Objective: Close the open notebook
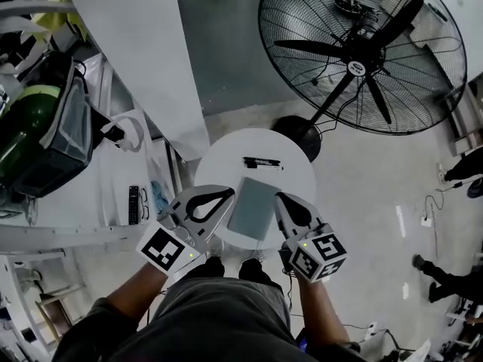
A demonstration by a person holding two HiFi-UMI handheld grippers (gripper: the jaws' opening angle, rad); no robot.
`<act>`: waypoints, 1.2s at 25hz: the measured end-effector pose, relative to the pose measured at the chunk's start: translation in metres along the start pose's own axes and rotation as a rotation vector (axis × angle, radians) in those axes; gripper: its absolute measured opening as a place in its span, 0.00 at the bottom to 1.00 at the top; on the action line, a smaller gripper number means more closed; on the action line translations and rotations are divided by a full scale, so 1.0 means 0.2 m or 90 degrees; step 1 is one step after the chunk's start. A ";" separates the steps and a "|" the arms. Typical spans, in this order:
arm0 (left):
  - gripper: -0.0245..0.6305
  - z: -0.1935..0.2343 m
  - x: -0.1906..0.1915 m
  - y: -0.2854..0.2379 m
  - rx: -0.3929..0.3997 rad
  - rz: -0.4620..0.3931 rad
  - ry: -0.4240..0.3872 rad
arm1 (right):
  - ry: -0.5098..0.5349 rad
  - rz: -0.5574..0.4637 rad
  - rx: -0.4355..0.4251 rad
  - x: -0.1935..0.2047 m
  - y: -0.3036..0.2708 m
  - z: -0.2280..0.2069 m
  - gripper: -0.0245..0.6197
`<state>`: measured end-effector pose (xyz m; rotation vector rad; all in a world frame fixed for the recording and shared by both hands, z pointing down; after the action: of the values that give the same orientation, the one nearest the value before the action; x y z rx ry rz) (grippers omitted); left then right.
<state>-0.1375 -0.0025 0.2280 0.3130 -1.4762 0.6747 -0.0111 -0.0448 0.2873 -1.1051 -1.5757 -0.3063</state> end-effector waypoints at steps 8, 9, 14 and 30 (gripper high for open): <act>0.06 -0.01 -0.03 0.00 -0.001 -0.007 -0.005 | 0.000 -0.011 -0.004 -0.05 0.02 0.01 0.07; 0.06 -0.01 -0.03 0.00 -0.001 -0.007 -0.006 | 0.002 -0.011 -0.004 -0.05 0.02 0.01 0.07; 0.06 -0.01 -0.04 -0.01 -0.004 -0.008 -0.004 | 0.003 -0.010 -0.006 -0.05 0.02 0.01 0.07; 0.06 0.01 0.00 -0.01 -0.011 -0.004 0.005 | 0.003 -0.001 -0.016 -0.02 -0.03 0.02 0.07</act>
<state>-0.1380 -0.0053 0.2282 0.3007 -1.4728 0.6569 -0.0176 -0.0472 0.2842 -1.1225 -1.5724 -0.3297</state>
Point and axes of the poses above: the fingertips, and each gripper's own axes: y backward along the fingers, z to its left, x out of its underside, the point moved 2 cm from there along y, backward along the fingers, and after that the axes turned 2 degrees about z, right-handed, at the moved point
